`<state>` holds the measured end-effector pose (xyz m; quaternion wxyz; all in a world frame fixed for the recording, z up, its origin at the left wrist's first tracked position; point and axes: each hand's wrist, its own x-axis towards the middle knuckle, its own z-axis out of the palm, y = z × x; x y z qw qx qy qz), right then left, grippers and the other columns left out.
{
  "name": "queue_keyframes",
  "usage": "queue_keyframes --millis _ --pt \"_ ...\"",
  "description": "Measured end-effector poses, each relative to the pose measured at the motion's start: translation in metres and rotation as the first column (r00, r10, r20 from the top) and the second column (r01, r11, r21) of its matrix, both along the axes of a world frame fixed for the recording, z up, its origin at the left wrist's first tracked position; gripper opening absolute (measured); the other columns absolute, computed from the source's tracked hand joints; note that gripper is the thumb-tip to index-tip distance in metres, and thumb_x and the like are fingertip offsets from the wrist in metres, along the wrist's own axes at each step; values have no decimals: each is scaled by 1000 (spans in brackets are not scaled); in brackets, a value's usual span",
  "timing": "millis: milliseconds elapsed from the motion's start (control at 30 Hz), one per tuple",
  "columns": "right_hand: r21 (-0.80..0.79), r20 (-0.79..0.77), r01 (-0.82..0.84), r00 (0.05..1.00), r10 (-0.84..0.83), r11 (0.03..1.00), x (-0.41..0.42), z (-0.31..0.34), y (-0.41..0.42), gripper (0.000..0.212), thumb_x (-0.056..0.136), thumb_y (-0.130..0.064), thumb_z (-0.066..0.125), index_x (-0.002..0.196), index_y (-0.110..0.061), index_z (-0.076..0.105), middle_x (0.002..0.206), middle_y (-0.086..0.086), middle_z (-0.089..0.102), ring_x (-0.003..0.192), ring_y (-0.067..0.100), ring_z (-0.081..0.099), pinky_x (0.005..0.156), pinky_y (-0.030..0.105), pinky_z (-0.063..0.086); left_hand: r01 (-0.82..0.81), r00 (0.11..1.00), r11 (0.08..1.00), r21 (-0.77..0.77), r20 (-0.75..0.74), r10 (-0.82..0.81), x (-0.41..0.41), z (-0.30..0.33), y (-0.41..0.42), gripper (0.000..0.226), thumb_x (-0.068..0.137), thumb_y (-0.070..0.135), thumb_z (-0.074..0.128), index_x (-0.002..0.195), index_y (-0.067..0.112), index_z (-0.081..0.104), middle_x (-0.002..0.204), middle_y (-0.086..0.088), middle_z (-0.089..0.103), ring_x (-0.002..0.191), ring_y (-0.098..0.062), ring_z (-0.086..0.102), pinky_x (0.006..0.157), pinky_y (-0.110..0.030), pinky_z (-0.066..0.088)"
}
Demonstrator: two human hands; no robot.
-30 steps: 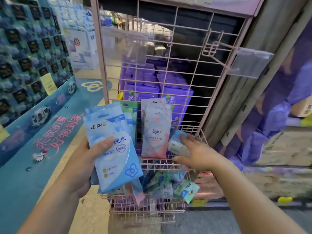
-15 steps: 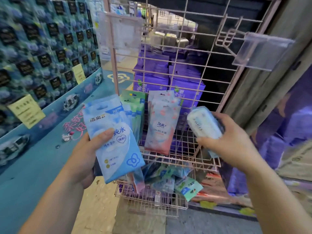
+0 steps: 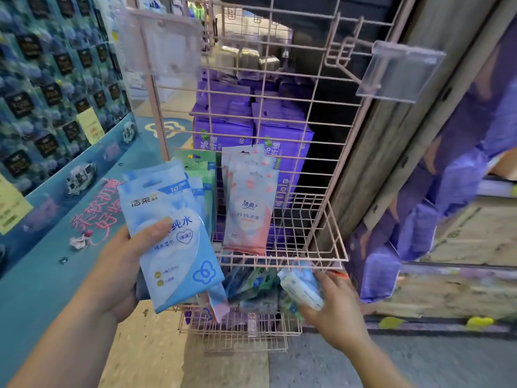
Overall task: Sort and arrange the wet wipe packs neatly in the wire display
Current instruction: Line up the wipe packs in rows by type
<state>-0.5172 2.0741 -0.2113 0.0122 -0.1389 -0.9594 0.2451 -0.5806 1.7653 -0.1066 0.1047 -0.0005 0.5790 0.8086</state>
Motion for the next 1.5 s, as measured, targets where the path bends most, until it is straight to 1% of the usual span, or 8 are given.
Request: queue_keyframes --millis 267,467,633,767,900,1100,1333,1500 --pt "-4 47 -35 998 35 999 -54 -28 -2 13 90 -28 59 94 -16 65 95 1 64 76 10 54 78 23 51 2 1000 999 -50 17 -2 10 -1 7 108 20 55 91 118 18 62 106 -9 75 83 -30 74 67 -52 59" --pt "-77 -9 -32 999 32 997 -42 -35 6 27 90 -20 58 117 -16 57 114 -3 51 107 18 55 92 24 43 19 998 997 -76 56 -15 19 -5 18 95 14 55 90 101 24 68 95 -7 77 71 -26 75 52 -42 59" --pt "-212 -64 -174 984 164 961 -4 -10 1 45 85 -28 65 128 -33 54 131 -21 42 126 -6 36 105 17 32 43 998 996 -73 50 -40 14 -5 34 92 21 53 91 105 25 66 99 -6 76 76 -26 75 56 -45 58" --pt "-545 -215 -287 956 200 788 19 54 -17 14 76 -38 70 88 -45 70 86 -16 72 80 -4 65 76 22 53 47 998 997 -66 -33 -49 7 -2 58 101 19 52 93 108 14 63 102 -10 75 82 -26 74 58 -37 59" --pt "-720 -319 -428 903 286 546 -9 118 -13 86 65 -49 75 140 -36 36 134 -15 54 127 -1 48 102 27 43 118 978 990 -77 -161 -129 -3 10 99 76 41 34 94 107 11 63 99 -8 76 85 -23 73 64 -32 58" --pt "-838 -365 -404 915 173 366 -64 149 25 54 69 -8 71 120 -14 53 121 10 66 112 25 63 93 40 53 135 928 956 -262 -303 -215 -32 23 168 54 72 5 79 114 23 51 102 7 72 90 -1 69 75 -19 55" --pt "-793 -250 -251 965 79 554 -104 111 49 42 88 -19 64 126 -13 49 122 7 65 106 16 66 91 36 54 -33 936 904 -427 -329 -121 -63 6 212 61 79 8 72 130 23 42 120 1 64 106 -12 63 92 -34 53" --pt "-601 -172 -222 974 147 768 -101 106 55 56 86 -17 67 134 -22 39 121 -4 62 108 14 61 89 31 51 30 935 833 -553 -279 -218 -53 -9 215 97 67 3 72 146 27 21 117 9 56 106 -10 57 82 -17 51"
